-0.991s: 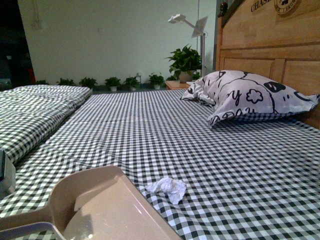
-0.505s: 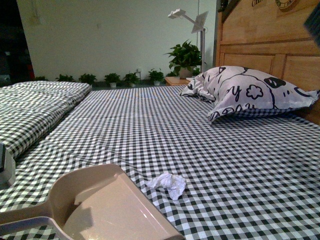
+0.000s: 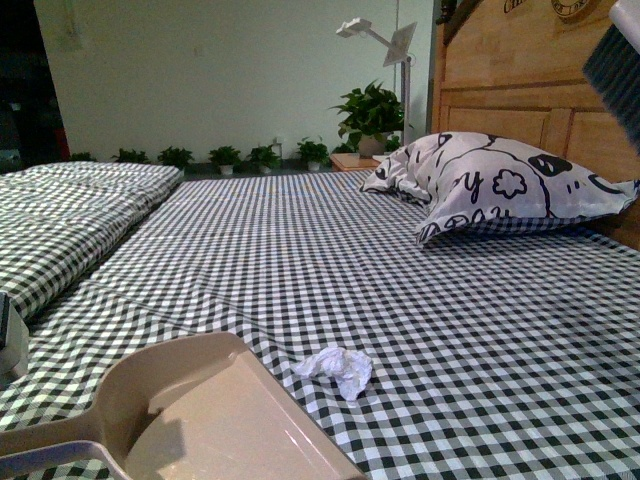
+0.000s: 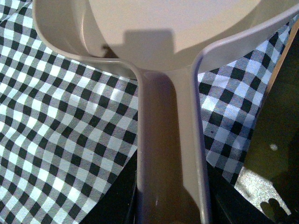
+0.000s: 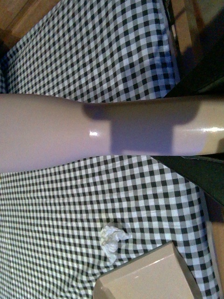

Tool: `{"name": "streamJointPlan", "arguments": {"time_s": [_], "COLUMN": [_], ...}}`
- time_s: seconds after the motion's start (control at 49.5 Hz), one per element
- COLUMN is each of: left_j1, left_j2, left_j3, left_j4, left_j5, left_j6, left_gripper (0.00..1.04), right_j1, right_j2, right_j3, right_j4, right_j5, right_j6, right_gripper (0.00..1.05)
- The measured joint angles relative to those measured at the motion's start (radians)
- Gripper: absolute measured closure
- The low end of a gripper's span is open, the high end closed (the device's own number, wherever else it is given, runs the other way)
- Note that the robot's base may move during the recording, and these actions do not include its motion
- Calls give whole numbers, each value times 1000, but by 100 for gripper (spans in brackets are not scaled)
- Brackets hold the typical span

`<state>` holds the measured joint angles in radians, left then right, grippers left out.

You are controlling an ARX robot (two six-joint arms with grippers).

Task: Clean up trash

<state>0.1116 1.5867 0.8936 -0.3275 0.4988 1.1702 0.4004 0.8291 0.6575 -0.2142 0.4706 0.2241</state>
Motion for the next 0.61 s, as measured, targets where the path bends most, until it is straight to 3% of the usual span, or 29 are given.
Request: {"name": "streamJointPlan", "arguments": {"time_s": [0.283, 0.607], "left_j1": [0, 0], "left_j2": [0, 0], "left_j3": [0, 0], "left_j4": [0, 0], "left_j5": [0, 0], "left_j6": [0, 1], "left_gripper": [78, 78], "right_j1": [-125, -151], "right_j2": [267, 726], "right_j3": [155, 509], "right_j4": [21, -34], "right_j5": [-103, -190], "right_j6": [-42, -143], "right_gripper": [85, 85]}}
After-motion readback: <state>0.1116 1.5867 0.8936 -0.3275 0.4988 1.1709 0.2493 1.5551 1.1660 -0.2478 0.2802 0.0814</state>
